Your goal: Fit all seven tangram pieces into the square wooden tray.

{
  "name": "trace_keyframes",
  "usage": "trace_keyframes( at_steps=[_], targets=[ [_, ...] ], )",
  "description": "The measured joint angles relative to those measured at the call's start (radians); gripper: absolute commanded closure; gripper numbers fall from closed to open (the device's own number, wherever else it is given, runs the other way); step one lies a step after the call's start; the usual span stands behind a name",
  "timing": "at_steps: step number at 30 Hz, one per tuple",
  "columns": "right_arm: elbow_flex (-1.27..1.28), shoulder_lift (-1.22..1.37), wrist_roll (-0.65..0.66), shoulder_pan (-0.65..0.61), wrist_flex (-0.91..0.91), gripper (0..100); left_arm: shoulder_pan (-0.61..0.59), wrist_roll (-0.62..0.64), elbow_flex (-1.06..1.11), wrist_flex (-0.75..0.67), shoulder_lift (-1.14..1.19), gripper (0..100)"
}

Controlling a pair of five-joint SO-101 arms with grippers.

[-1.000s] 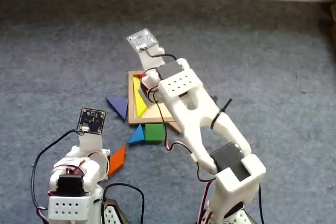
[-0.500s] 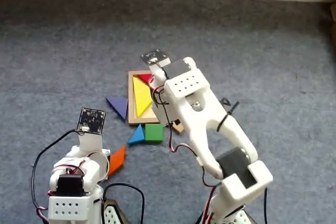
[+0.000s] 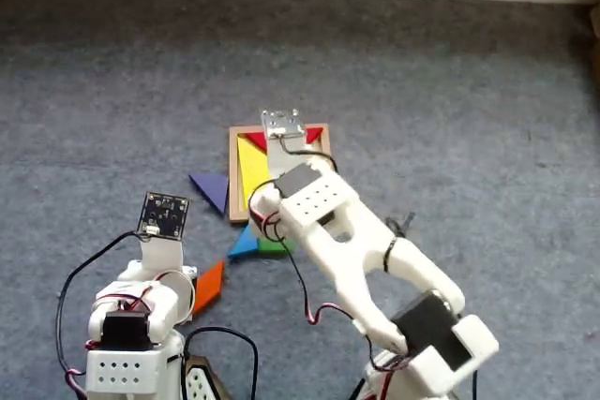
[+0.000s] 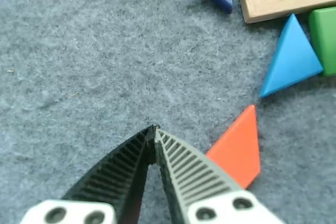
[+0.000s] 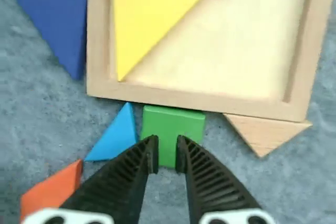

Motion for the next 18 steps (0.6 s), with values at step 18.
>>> trace_keyframes(
  at_steps=[18],
  targets=[
    [-0.101,0.181,-0.104,-0.054,-0.012,78.5,0.0,0.0,0.0,0.0,0.0,99]
  ],
)
